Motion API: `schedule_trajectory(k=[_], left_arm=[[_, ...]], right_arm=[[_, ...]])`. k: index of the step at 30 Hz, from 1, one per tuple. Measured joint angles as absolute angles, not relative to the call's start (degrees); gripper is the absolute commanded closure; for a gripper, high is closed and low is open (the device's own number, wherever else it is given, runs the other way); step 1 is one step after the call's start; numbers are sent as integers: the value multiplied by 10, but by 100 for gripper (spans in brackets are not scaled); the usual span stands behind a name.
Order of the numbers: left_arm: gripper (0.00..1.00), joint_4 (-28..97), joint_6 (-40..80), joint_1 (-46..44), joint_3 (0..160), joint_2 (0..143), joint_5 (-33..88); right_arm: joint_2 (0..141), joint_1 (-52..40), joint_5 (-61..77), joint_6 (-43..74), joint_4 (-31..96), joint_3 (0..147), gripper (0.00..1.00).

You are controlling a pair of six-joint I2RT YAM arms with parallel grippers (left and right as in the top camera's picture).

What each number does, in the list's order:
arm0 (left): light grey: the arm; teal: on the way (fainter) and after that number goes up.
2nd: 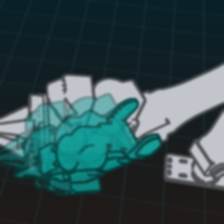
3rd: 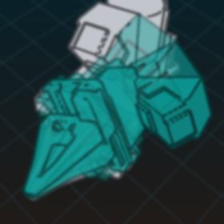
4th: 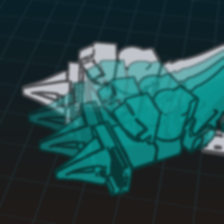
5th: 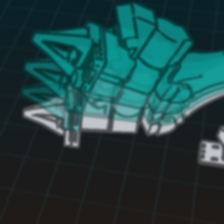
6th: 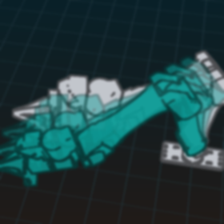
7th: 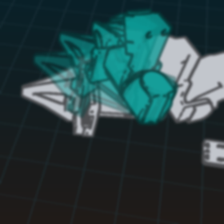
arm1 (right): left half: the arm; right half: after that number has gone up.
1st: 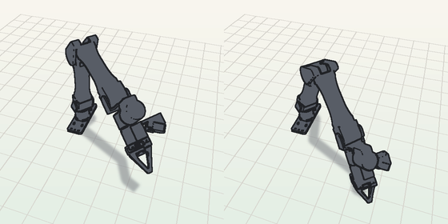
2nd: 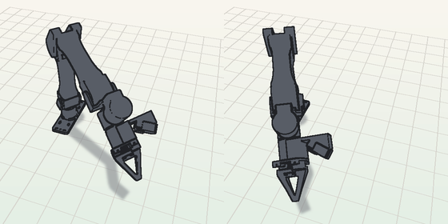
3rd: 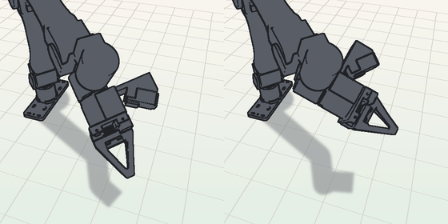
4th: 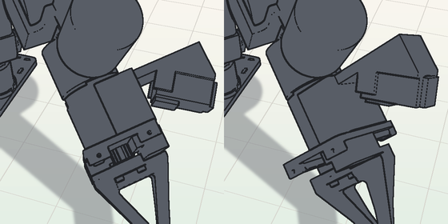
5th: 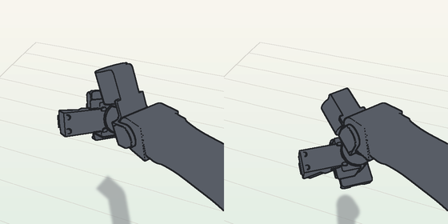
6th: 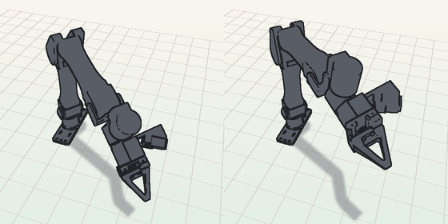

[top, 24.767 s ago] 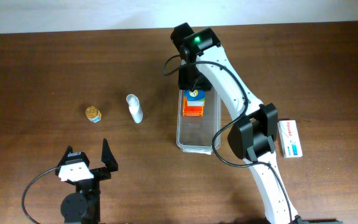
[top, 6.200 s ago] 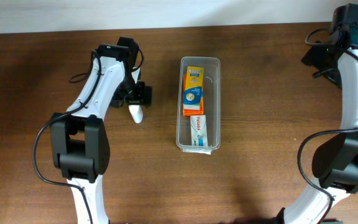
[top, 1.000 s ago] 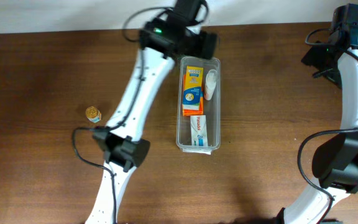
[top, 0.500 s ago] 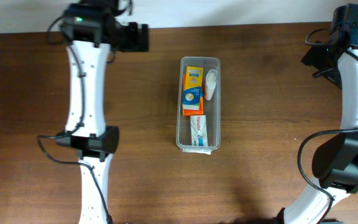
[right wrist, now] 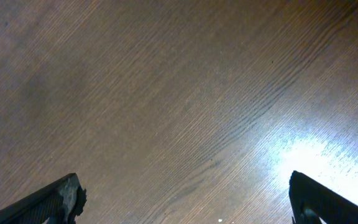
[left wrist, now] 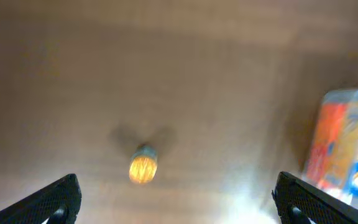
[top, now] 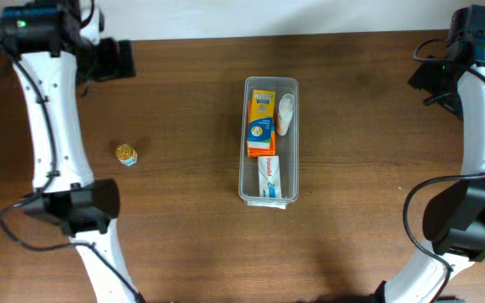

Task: Pack container
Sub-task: 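Move the left gripper left over the gold-lidded jar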

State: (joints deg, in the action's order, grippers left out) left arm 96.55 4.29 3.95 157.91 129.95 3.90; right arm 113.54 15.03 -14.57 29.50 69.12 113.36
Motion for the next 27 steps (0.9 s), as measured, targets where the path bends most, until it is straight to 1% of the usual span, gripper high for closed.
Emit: schedule_trajectory(k=[5, 13, 18, 27], left_arm=[[1, 966, 43, 53, 1427, 1264, 43], [1, 961, 43, 54, 1257, 1254, 46], [1, 925, 38, 69, 1186, 1254, 46], [1, 821, -20, 108, 1113, 1252, 45]], right_arm=[[1135, 150, -146, 295, 691, 1134, 2], [1135, 150, -146, 295, 691, 1134, 2], [1135, 150, -146, 295, 691, 1134, 2], [1135, 150, -146, 295, 691, 1134, 2]])
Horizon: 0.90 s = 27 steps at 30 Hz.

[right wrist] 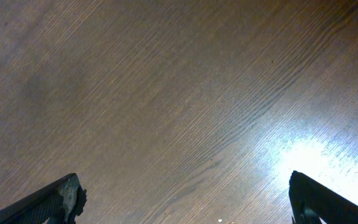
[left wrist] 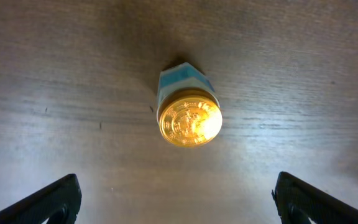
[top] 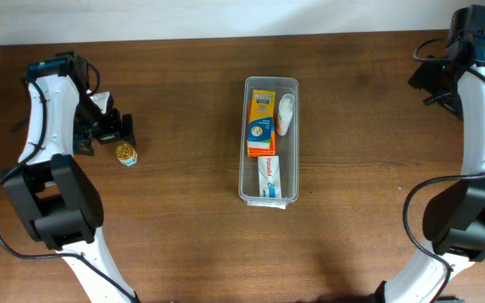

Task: Pack container
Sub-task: 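Move the left gripper left over the gold-lidded jar, then lower the left gripper and close it on the jar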

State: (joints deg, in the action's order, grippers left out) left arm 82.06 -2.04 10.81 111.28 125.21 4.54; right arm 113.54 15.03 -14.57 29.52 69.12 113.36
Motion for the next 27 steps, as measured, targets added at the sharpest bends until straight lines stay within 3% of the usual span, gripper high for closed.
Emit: schedule_trajectory(k=[27], left_arm=[[1, 708, -64, 103, 1009, 1250, 45]], right_arm=[[1135, 150, -146, 295, 691, 1134, 2]])
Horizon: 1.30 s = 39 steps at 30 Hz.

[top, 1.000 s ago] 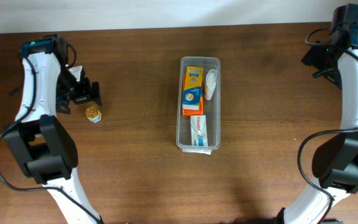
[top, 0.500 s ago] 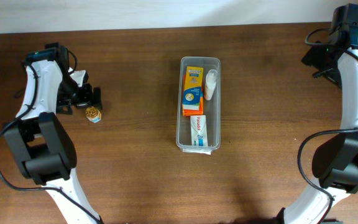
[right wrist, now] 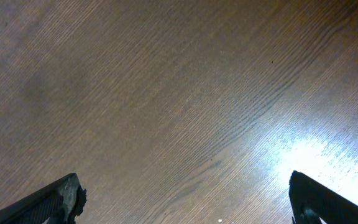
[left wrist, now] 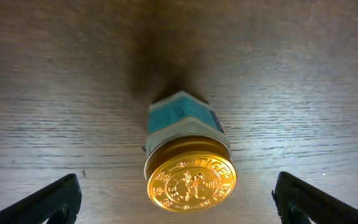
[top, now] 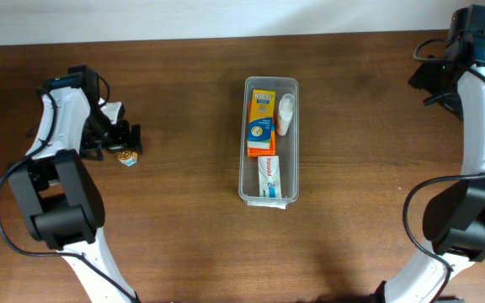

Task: Pack container
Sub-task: 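Lower the left gripper and close it on the jar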

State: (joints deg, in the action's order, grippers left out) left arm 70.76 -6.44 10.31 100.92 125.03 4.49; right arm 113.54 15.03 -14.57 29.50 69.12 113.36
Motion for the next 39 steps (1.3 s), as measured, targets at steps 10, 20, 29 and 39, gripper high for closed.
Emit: schedule_trajectory(k=[10, 20, 29, 39], left_arm=[[1, 683, -65, 103, 1006, 1256, 39], [1, 656, -65, 101, 1006, 1260, 18], [1, 655, -97, 75, 1006, 1271, 10], [1, 654, -103, 60, 1006, 1301, 5]], right_arm=[[1135, 150, -146, 295, 691, 1134, 1], [1135, 150, -146, 295, 691, 1134, 2], [1135, 150, -146, 295, 691, 1134, 2], [1135, 150, -146, 295, 691, 1134, 2]])
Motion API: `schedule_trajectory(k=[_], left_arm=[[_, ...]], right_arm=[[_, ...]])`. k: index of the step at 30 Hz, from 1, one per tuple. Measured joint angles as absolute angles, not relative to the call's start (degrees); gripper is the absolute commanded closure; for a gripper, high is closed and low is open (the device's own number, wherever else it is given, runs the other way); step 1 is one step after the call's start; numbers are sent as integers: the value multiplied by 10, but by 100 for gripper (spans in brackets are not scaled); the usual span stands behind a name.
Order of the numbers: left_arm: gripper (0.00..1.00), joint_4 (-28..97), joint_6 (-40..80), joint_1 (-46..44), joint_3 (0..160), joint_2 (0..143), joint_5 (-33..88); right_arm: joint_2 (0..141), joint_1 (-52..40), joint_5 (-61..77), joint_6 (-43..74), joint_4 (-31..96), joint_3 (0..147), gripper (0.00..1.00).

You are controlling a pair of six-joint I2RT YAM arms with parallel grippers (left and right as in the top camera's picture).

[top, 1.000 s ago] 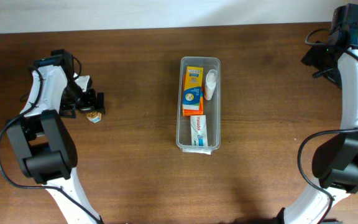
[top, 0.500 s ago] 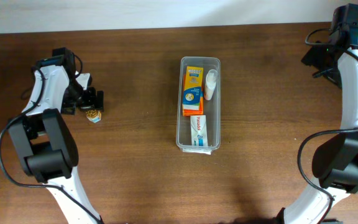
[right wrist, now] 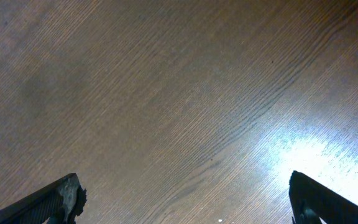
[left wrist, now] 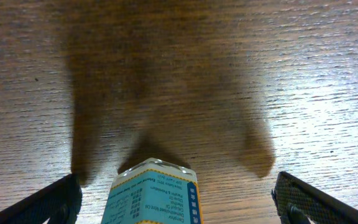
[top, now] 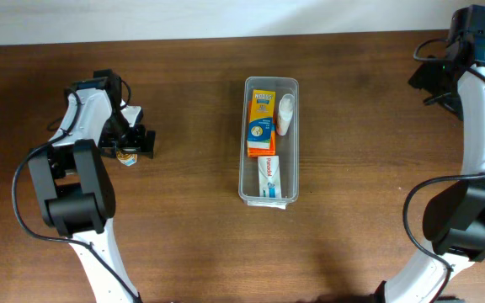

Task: Pack container
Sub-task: 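Lower the left gripper and close it on the jar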

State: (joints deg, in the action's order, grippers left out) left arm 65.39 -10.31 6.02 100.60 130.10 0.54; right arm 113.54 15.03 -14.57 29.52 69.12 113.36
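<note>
A small jar with a gold lid and blue label (top: 125, 156) lies on the wooden table at the left; the left wrist view shows its label (left wrist: 154, 196) low in frame. My left gripper (top: 130, 143) is open, low over the jar, one finger on each side of it and apart from it. The clear plastic container (top: 294, 126) stands mid-table holding an orange box (top: 260, 122), a white item (top: 285, 114) and a toothpaste box (top: 269, 175). My right gripper (top: 430, 77) is open at the far right, over bare wood.
The table's far edge meets a white wall along the top of the overhead view. The left arm's base (top: 70, 206) stands just in front of the jar. The right arm's base (top: 461, 223) stands at the right edge.
My left gripper has shifted slightly right and come down closer to the jar, so only the label's end shows between the fingers. The right arm has not moved.
My left gripper was high at the far-left back corner, the jar small in its view. Then it hung open above the jar, then lower with the gold lid large in view, and now straddles the jar. The container and right arm stayed still.
</note>
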Motion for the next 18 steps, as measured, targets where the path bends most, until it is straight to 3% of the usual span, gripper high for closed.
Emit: schedule_trajectory(k=[10, 14, 18], left_arm=[[7, 653, -98, 60, 1006, 1301, -1], [28, 653, -89, 65, 1006, 1301, -5], [30, 655, -86, 69, 1006, 1301, -7]], right_arm=[[1135, 150, -146, 295, 691, 1134, 2], [1135, 150, -146, 295, 691, 1134, 2], [1135, 150, -146, 295, 691, 1134, 2]])
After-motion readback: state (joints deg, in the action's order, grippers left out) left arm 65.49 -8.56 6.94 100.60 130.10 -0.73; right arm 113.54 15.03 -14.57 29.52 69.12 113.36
